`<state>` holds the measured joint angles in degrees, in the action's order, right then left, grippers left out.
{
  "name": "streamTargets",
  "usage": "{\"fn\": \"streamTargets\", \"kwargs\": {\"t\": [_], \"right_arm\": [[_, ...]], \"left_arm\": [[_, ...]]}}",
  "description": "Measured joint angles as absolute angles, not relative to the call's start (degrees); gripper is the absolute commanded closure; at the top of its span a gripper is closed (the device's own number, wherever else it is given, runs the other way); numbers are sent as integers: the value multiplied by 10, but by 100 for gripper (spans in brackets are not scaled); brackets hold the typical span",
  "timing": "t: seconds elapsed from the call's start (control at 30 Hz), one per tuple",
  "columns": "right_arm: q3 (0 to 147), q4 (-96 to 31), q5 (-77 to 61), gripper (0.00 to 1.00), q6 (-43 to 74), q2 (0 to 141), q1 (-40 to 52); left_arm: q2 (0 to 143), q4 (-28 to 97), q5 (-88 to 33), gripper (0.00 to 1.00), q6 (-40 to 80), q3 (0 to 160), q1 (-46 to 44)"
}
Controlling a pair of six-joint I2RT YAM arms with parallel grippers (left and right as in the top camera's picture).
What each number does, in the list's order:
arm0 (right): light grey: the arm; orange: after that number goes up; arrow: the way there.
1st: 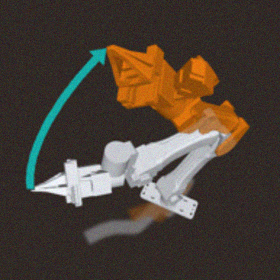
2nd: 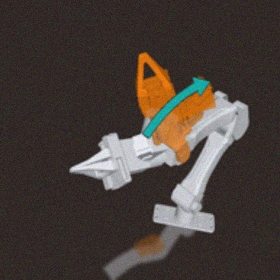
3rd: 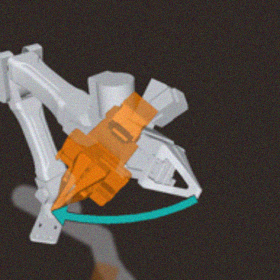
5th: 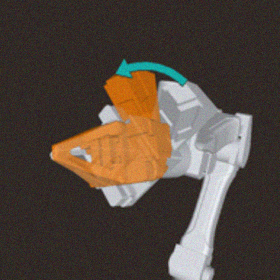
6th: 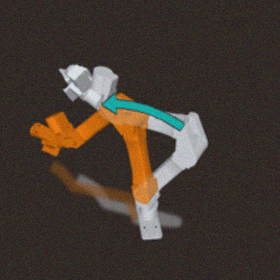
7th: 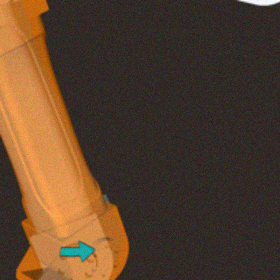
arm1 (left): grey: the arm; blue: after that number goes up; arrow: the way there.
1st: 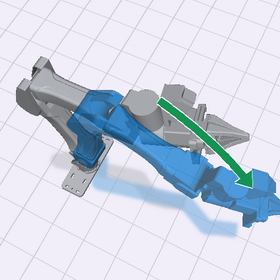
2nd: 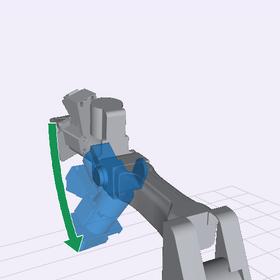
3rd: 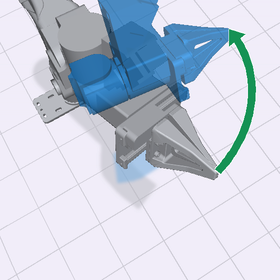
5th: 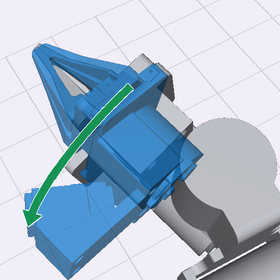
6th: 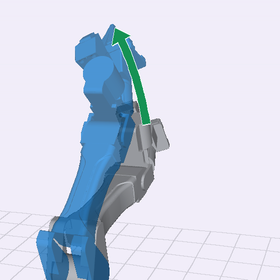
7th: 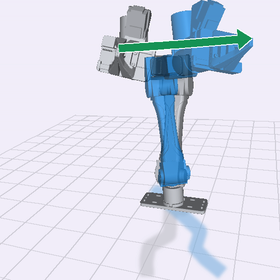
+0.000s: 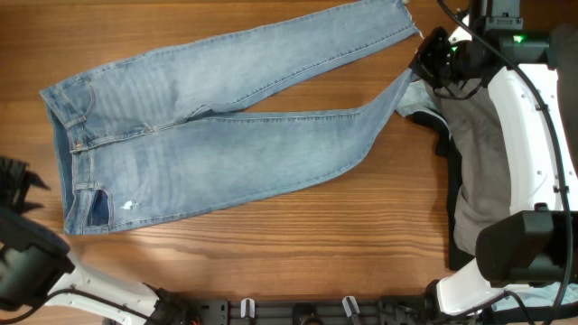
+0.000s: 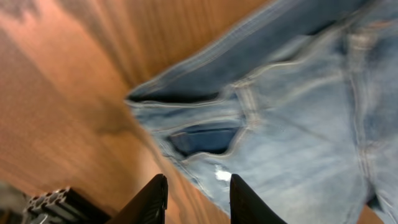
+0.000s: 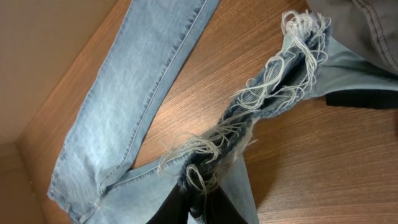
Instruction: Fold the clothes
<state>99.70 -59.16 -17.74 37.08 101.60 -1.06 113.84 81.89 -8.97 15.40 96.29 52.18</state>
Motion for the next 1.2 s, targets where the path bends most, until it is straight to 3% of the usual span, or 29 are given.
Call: {"fn": "streamTargets", "kwargs": {"t": [0.07,0.17,0.2,0.3,0.5,0.6,0.73,0.77,0.8,0.9,1.0,1.2], "right_arm": [[997,-592,-177,89,371,1016,-11],[997,-591,-177,89,371,1016,-11],[997,-591,-177,89,371,1016,-11],[997,-590,-175,88,371,1016,-11],[997,-581,-175,88,371,1016,-11],[997,-580,-175,88,371,1016,-11],[997,-578,-175,88,371,1016,-11],[997,-578,-175,88,371,1016,-11],[997,-578,-175,89,371,1016,-11],[997,-578,-175,88,371,1016,-11],[997,-578,-175,88,371,1016,-11],[997,-578,-175,88,371,1016,-11]], "left_arm": [[1138,798,-88,63,154,919,546],[1138,761,-91,33,156,855,576],[1138,736,-92,28,155,834,587],[1136,655,-93,27,156,775,597],[1124,557,-102,45,156,702,597],[1101,512,-105,73,159,672,598],[1100,465,-145,93,157,665,601],[1101,458,-159,88,157,663,601],[1103,456,-171,57,157,662,601],[1103,472,-205,39,144,666,597],[1103,491,-226,35,121,667,595],[1080,525,-223,49,94,648,588]]}}
